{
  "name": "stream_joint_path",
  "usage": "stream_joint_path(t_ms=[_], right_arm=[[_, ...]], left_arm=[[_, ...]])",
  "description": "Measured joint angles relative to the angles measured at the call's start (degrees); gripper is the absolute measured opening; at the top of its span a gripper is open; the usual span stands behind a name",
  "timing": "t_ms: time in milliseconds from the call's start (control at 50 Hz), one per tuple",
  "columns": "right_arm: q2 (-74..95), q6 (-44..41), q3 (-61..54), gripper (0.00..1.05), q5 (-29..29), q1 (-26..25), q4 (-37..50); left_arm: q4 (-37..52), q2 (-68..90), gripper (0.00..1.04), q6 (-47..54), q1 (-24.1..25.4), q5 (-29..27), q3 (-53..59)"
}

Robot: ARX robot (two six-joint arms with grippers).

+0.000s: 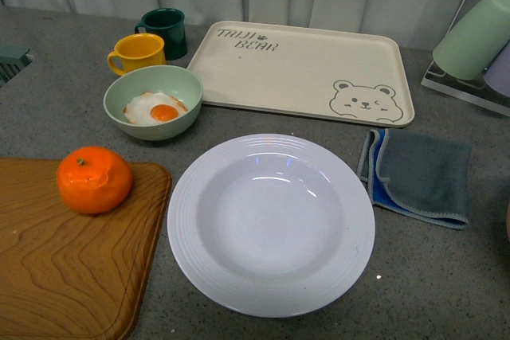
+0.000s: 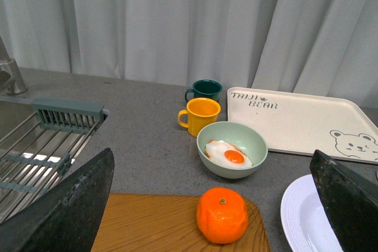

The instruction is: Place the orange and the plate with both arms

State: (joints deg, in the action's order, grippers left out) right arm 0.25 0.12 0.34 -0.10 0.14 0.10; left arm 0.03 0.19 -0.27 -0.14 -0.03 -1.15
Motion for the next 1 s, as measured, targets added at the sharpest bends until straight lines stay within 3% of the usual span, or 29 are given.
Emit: stream_joint_path(t_ms=[1000], right_arm=[[0.00,0.00,0.00,0.95,0.00,0.00,0.00]], left_arm=[[0.00,0.00,0.98,0.00,0.00,0.00,0.00]])
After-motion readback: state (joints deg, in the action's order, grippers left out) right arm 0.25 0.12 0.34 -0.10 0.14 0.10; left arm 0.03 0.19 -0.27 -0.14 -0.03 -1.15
